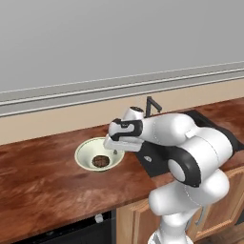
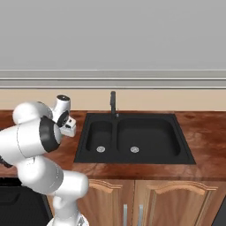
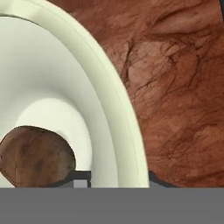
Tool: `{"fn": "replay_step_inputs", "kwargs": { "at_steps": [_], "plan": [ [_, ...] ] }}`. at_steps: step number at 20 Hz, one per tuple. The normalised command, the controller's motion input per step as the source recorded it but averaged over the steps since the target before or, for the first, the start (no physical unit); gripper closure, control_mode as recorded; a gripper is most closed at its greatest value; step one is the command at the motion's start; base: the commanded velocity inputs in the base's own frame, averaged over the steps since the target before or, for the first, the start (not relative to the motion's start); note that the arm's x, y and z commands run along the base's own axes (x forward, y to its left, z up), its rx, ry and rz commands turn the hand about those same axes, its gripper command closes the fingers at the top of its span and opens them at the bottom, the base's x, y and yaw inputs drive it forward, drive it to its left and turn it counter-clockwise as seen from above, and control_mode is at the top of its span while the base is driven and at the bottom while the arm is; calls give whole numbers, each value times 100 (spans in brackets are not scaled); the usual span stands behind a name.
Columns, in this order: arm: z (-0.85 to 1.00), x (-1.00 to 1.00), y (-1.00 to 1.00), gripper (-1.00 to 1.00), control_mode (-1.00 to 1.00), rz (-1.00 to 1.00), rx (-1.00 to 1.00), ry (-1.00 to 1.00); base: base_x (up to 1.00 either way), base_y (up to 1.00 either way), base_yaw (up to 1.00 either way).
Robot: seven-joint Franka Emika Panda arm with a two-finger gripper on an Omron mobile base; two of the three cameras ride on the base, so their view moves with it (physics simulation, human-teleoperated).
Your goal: Move the mug from next to the sink to the open cabinet. Then, move the bowl with the potato to the fridge to clear the area for faucet cleaning.
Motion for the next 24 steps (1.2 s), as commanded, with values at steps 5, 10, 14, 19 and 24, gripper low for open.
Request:
{"fn": "replay_step_inputs", "kwargs": {
  "at_steps": [5,10,14,19,24],
  "plan": [
    [73,-37,-1,100,-100,-2,1,-14,0,0,0],
    [100,-46,-10,100,-100,-10,15,-11,0,0,0],
    [100,-51,-6,100,-100,-18,25,-11,0,0,0],
    [100,-69,-14,100,-100,-33,33,-7,0,0,0],
    [80,-69,-22,100,100,-44,27,-1,-16,-5,-13]
  ]
}}
